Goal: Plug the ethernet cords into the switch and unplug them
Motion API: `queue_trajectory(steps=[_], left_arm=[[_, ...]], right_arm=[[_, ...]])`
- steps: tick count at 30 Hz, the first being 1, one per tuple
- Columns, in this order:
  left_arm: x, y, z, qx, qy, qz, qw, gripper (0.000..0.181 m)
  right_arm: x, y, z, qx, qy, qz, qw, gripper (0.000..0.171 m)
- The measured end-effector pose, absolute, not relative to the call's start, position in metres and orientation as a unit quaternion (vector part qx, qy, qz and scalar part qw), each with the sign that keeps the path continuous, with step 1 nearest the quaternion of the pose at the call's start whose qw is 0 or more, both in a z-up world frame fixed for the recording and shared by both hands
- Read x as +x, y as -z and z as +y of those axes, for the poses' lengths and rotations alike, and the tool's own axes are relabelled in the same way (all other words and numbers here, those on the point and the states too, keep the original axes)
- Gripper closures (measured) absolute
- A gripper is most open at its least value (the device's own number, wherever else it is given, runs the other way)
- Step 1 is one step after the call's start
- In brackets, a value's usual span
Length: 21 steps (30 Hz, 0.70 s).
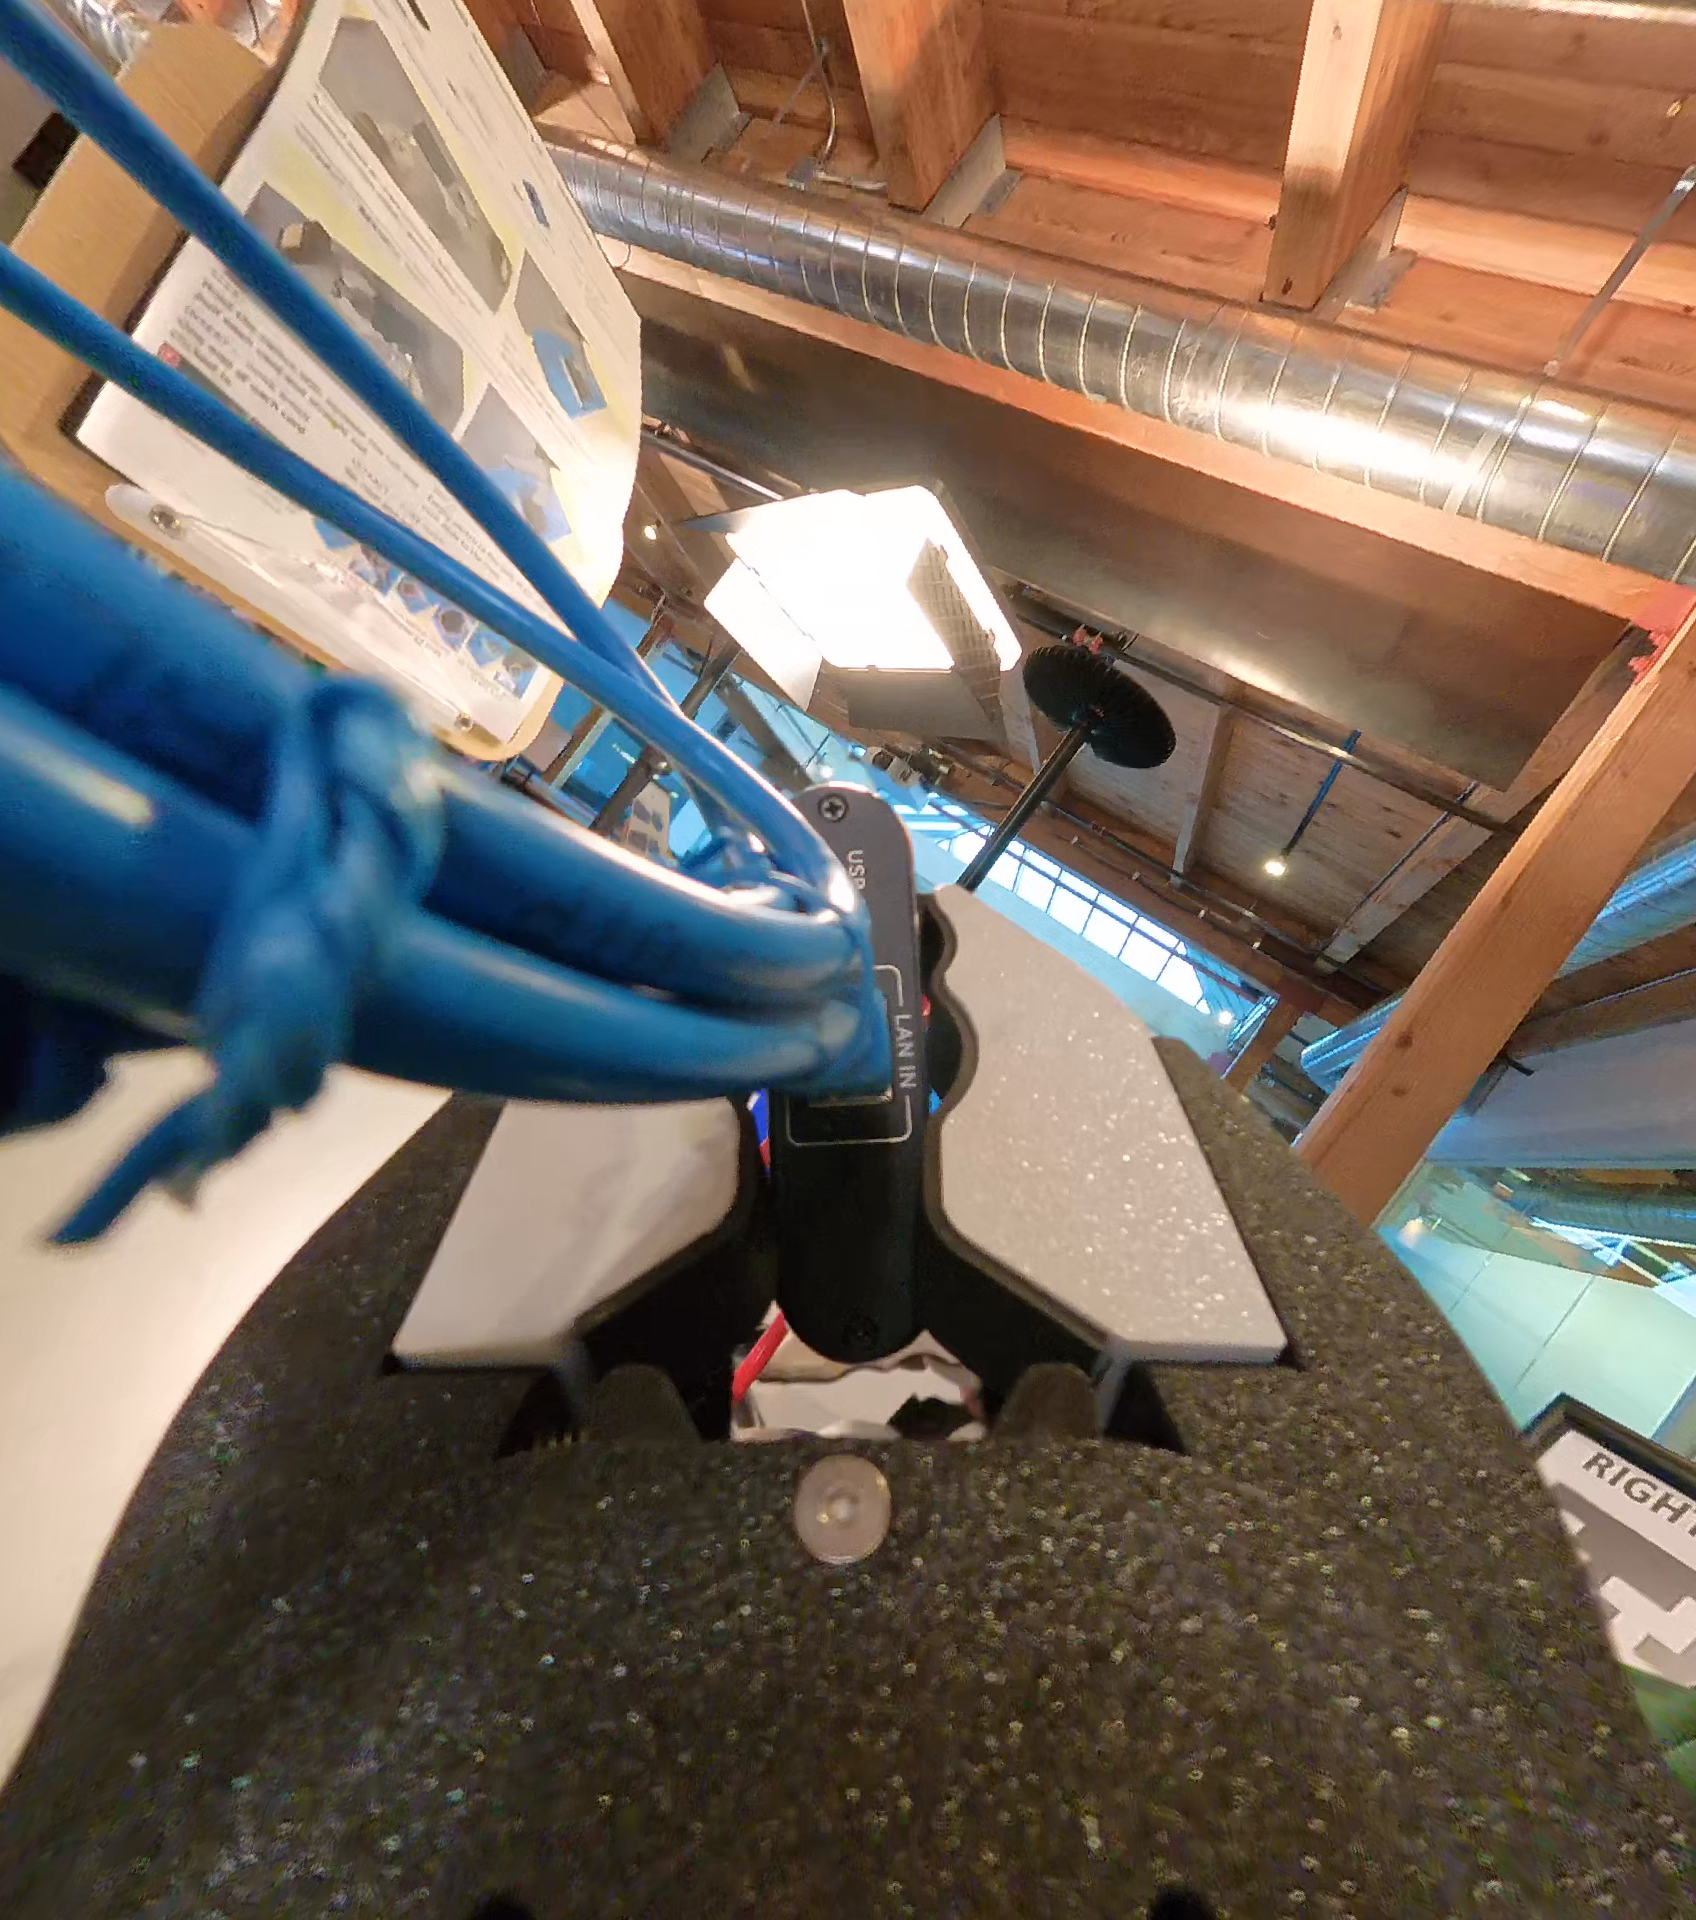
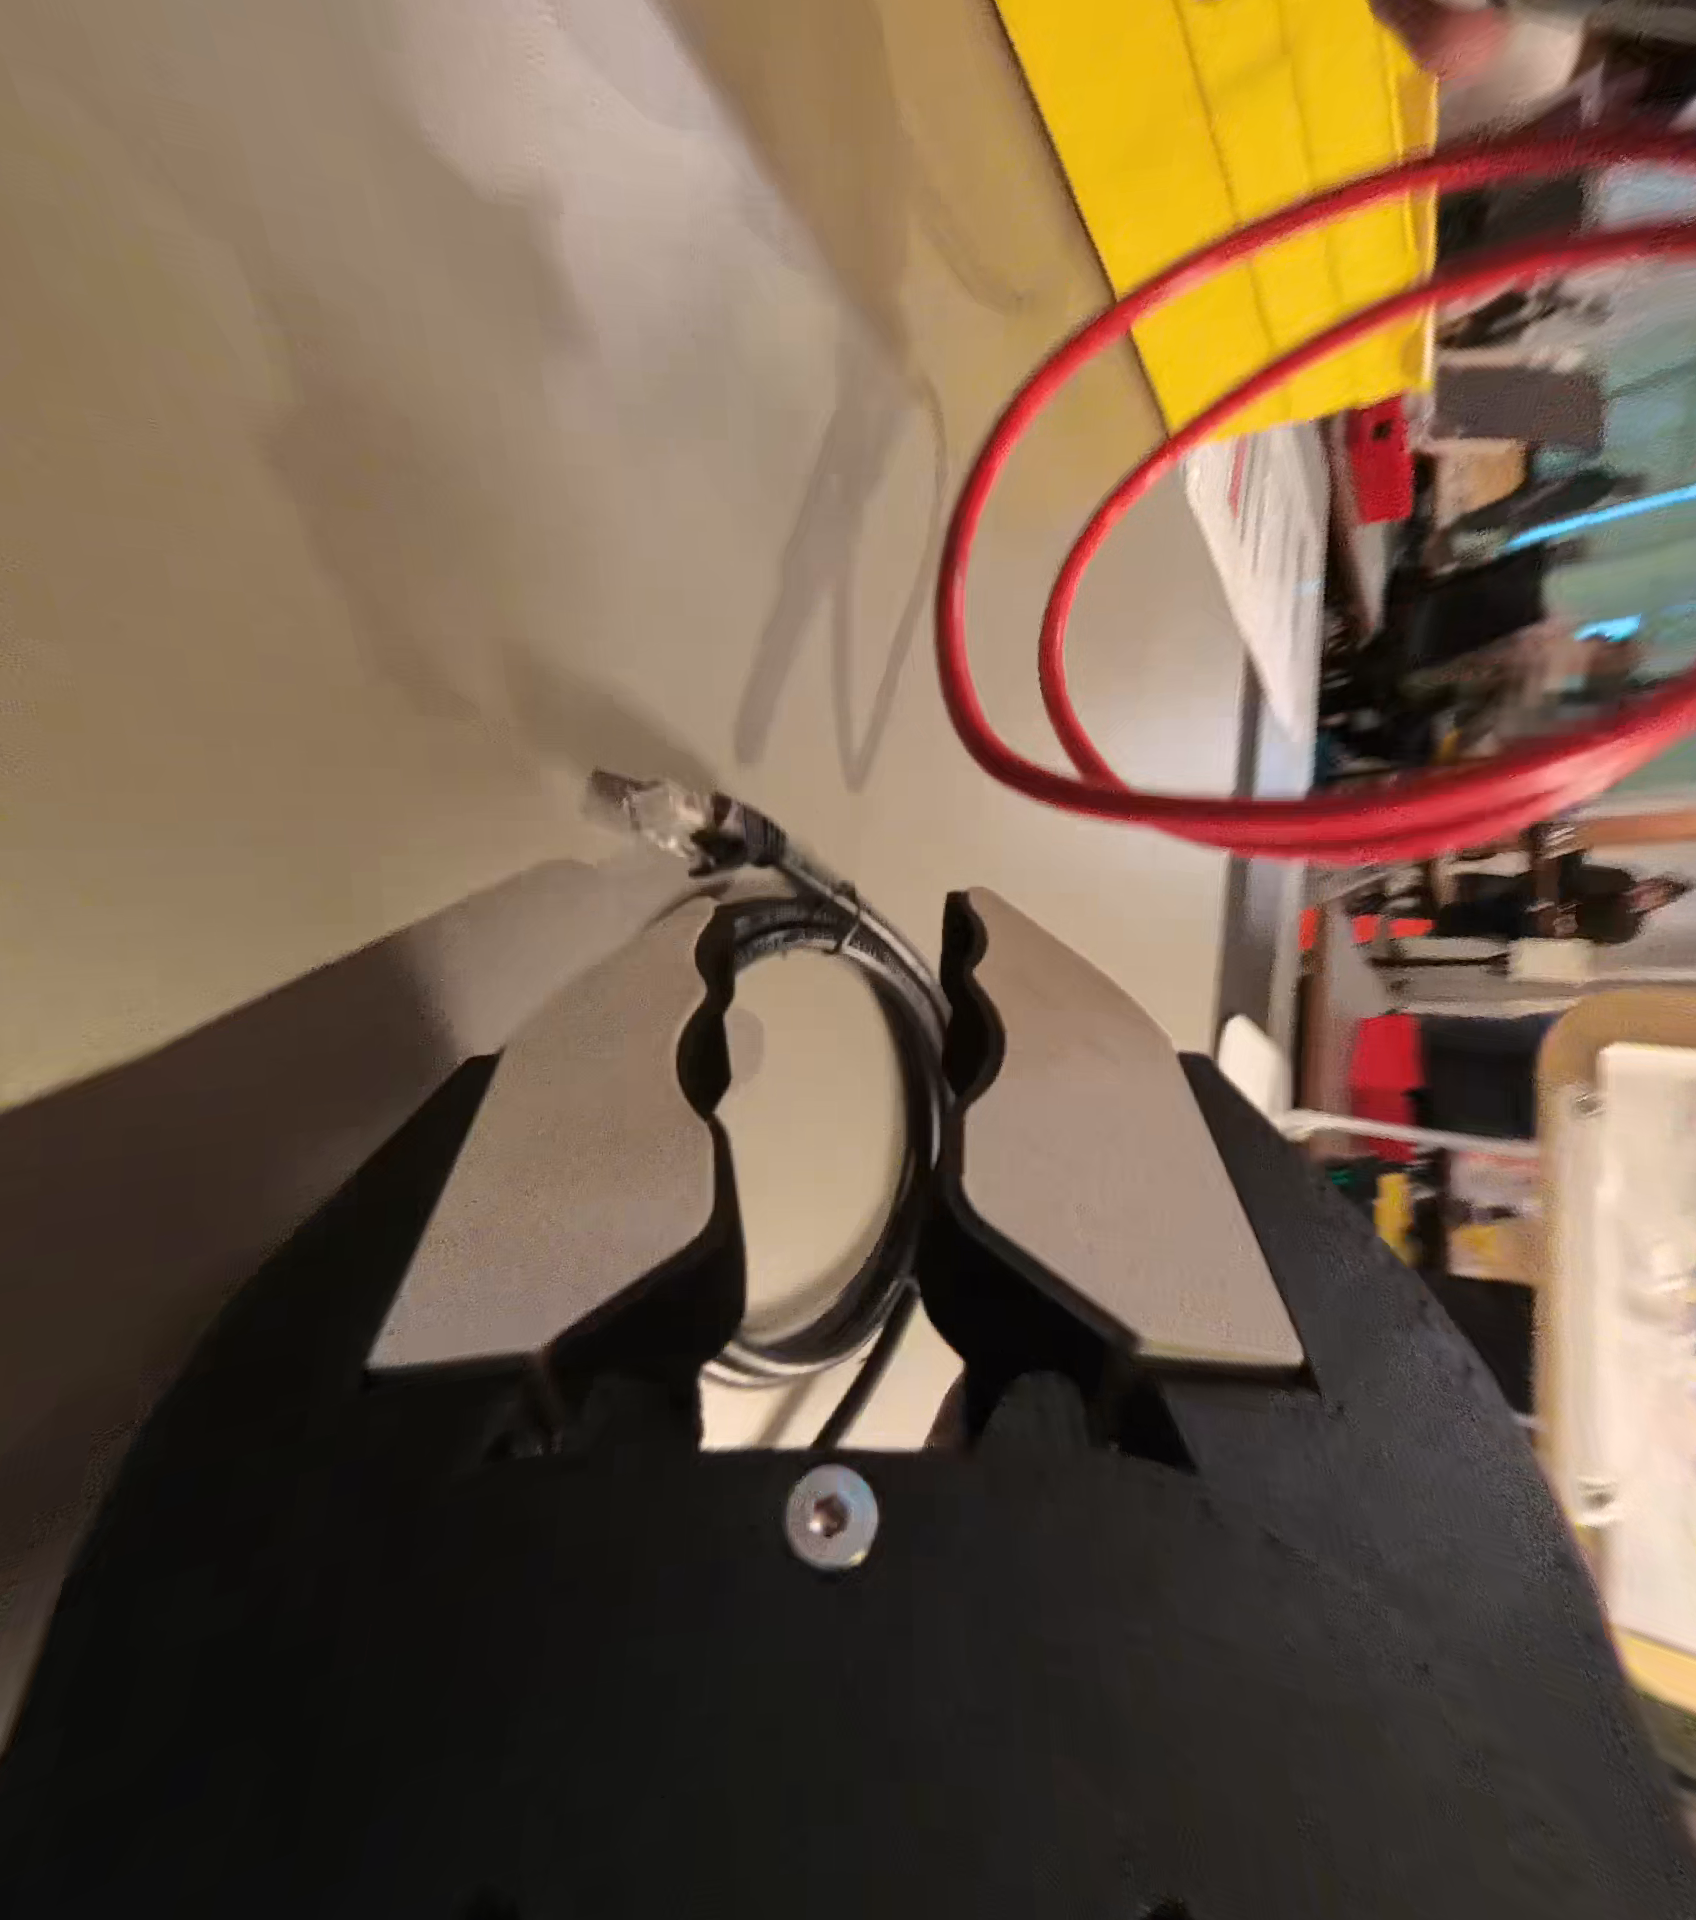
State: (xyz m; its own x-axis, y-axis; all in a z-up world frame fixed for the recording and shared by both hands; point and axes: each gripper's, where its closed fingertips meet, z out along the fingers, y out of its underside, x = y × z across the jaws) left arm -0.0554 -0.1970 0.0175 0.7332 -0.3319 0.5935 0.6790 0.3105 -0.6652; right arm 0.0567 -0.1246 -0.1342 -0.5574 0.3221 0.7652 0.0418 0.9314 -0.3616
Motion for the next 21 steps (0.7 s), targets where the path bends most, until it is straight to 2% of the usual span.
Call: queue_trajectory(steps=[5,9,21], left_arm=[[-0.050,-0.034,-0.210,-0.406,0.426,-0.148,0.795,0.153],[-0.046,-0.052,-0.226,-0.305,0.531,-0.111,0.783,0.153],[-0.059,-0.045,-0.225,-0.350,0.432,-0.148,0.818,0.154]], right_arm=[[0.052,0.133,-0.138,-0.061,-0.134,-0.859,0.490,0.130],[0.051,0.147,-0.135,-0.057,-0.124,-0.870,0.474,0.130],[0.049,0.156,-0.137,-0.052,-0.116,-0.873,0.470,0.132]])
